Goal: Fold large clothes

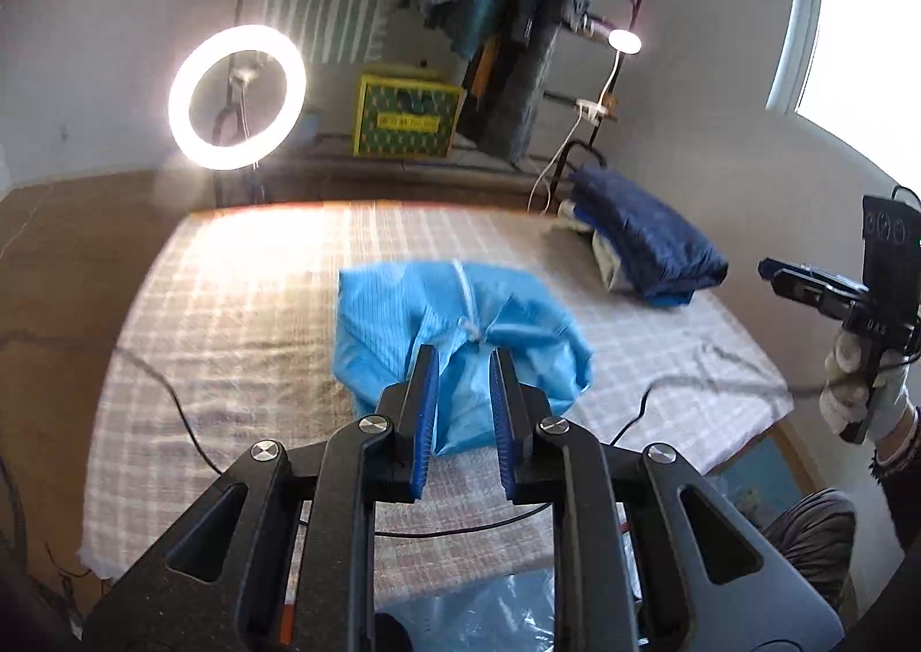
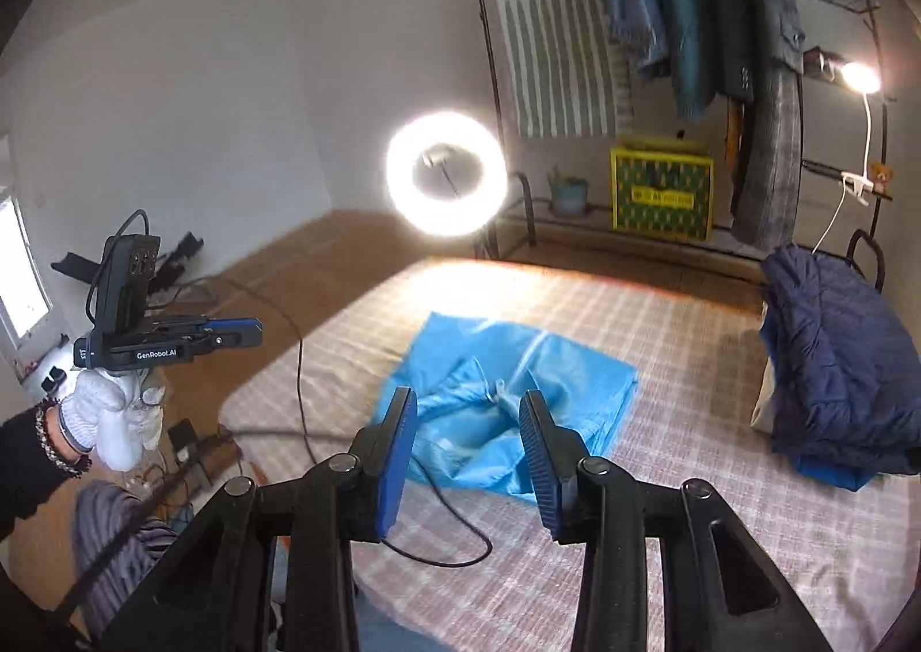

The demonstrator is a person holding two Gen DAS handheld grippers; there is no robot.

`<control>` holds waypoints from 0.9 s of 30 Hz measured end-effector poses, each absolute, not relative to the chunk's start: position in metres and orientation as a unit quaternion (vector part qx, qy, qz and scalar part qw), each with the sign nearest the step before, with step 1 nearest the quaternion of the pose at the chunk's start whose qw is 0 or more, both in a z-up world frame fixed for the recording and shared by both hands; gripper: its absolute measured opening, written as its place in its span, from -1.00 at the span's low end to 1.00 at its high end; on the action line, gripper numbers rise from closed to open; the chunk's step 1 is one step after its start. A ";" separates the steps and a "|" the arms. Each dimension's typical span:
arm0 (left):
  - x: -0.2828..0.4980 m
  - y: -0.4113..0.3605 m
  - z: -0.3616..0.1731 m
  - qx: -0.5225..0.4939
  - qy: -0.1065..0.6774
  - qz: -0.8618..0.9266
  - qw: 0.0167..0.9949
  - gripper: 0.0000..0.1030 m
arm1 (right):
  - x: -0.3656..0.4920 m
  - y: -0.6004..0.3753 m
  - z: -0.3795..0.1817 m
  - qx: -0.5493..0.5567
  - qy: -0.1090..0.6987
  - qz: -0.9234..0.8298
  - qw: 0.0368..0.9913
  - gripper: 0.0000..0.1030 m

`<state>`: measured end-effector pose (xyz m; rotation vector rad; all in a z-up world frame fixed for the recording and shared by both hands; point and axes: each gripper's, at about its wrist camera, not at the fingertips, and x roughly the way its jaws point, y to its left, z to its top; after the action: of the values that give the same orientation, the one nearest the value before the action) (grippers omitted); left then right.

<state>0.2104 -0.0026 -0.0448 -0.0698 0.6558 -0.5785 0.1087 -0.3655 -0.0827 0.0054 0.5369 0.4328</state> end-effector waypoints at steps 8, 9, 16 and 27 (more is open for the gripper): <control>0.157 0.014 0.059 -0.037 0.257 -0.283 0.923 -0.48 | 0.033 -0.361 -0.007 0.008 0.185 0.210 0.960 0.04; 0.150 0.016 0.067 -0.042 0.255 -0.284 0.923 -0.26 | 0.027 -0.361 -0.001 0.008 0.179 0.210 0.961 0.05; 0.134 0.017 0.095 -0.062 0.248 -0.291 0.922 -0.02 | 0.008 -0.372 0.015 0.043 0.178 0.218 0.958 0.35; 0.237 0.001 -0.079 -0.161 0.406 -0.254 0.863 0.06 | 0.102 -0.374 -0.125 0.185 0.313 0.222 0.904 0.42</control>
<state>0.2373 0.0015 -0.0787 -0.3377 0.8501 -0.5317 0.1016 -0.3741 -0.1254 0.3821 0.6476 0.4596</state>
